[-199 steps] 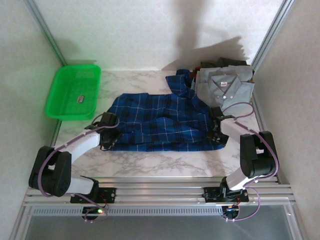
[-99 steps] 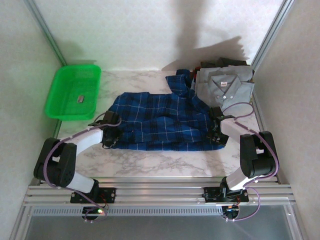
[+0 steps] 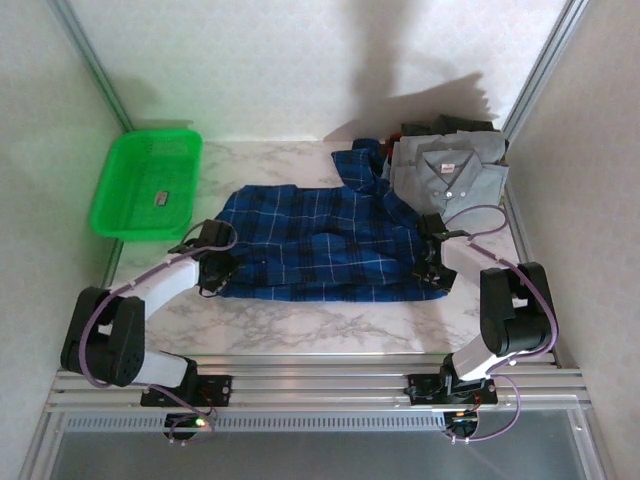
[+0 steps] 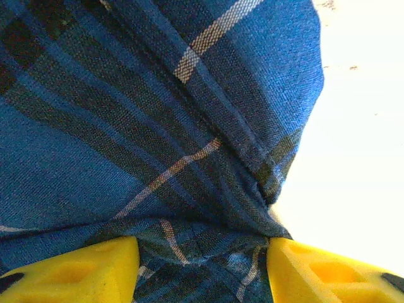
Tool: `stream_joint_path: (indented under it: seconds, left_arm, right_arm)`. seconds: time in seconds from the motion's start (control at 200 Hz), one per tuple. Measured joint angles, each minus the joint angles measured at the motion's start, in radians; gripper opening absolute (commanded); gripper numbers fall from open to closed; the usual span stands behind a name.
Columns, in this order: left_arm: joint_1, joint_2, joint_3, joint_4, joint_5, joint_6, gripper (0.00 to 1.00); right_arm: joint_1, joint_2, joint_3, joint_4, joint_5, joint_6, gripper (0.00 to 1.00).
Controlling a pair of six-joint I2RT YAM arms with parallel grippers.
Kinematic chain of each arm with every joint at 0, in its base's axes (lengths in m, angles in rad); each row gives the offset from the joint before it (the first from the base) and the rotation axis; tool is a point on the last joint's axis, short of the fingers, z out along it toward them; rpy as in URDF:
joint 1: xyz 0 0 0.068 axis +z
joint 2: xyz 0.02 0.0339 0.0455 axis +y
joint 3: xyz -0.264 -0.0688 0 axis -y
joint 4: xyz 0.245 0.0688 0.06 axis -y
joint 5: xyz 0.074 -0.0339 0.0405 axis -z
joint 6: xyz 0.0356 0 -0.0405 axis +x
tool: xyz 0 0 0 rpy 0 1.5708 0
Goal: Fold and stack the long sleeve shirts
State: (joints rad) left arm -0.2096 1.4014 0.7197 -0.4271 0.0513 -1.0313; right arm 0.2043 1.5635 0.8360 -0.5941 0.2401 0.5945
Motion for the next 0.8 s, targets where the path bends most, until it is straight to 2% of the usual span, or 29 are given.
stream_joint_path:
  seconds: [0.175, 0.3, 0.511, 0.801]
  left_arm:
    - [0.011, -0.001, -0.008, 0.001, 0.002, 0.009, 0.16]
    - [0.011, 0.009, -0.008, 0.008, 0.003, 0.01, 0.16]
    - [0.011, 0.016, -0.008, 0.005, 0.006, 0.01, 0.32]
    - [0.01, 0.013, -0.025, 0.012, 0.018, 0.011, 0.3]
  right_arm:
    - [0.0, 0.0, 0.0, 0.0, 0.0, 0.0, 0.56]
    - [0.0, 0.0, 0.0, 0.0, 0.0, -0.001, 0.56]
    - [0.0, 0.0, 0.0, 0.0, -0.001, -0.001, 0.56]
    - [0.0, 0.0, 0.0, 0.0, -0.002, -0.001, 0.56]
